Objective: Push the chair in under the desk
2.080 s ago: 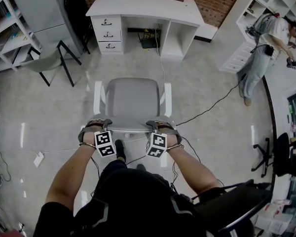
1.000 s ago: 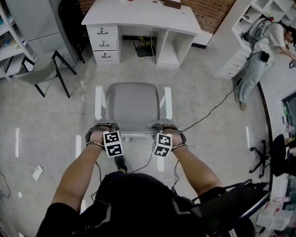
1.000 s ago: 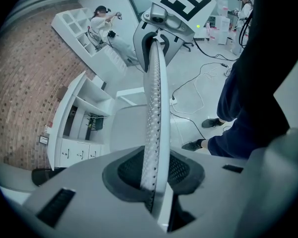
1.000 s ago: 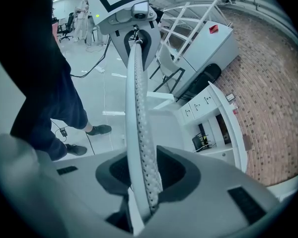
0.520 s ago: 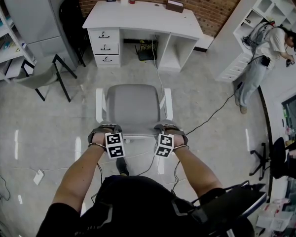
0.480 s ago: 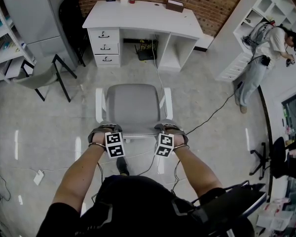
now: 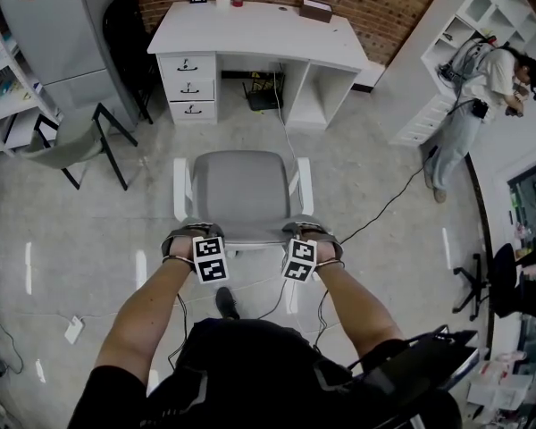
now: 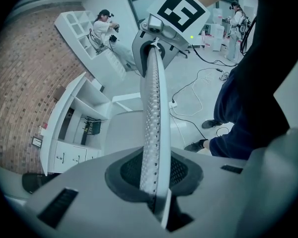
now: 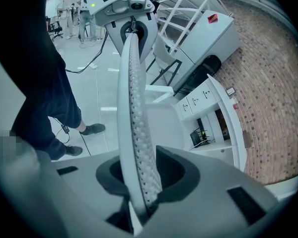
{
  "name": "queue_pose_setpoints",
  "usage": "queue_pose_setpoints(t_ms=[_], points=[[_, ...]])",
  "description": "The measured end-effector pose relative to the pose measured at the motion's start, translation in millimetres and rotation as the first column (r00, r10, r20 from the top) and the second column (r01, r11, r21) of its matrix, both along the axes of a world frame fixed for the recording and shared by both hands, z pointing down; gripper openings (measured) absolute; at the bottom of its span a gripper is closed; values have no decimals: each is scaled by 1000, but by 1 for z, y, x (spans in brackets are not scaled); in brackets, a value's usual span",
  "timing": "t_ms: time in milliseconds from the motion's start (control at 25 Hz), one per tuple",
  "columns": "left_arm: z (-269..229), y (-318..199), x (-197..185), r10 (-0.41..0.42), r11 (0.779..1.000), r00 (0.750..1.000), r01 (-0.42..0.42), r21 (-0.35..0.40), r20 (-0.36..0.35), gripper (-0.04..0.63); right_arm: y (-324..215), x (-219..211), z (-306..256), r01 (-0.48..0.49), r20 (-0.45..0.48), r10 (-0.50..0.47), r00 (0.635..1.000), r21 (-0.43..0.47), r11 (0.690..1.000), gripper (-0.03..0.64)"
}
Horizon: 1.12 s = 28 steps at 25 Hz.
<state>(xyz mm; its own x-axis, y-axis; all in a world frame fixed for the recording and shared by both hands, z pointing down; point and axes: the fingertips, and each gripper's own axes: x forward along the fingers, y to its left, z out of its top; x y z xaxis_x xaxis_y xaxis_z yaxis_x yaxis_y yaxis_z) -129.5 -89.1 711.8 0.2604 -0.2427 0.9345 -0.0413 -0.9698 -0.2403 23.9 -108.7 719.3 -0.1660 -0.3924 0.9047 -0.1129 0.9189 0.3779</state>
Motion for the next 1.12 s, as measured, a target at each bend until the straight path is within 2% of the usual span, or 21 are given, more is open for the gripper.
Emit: queue_pose_setpoints(t_ms=[480, 640, 880, 1120], points=[[5, -31, -28, 49, 999, 999, -49, -5, 18, 51, -25, -24, 5, -60, -23, 60, 998, -2, 998, 94], [6, -41, -29, 61, 998, 998, -62, 20, 27, 46, -32, -26, 5, -77, -29, 76, 997, -22, 997, 94], [6, -52, -34, 70, 997, 997, -71, 16, 34, 46, -39, -29, 6, -95, -25, 93, 995, -50, 994, 95], [6, -71, -34, 67, 997, 997, -68, 23, 38, 46, -59, -29, 5, -91, -26, 90, 996, -42, 995, 95]])
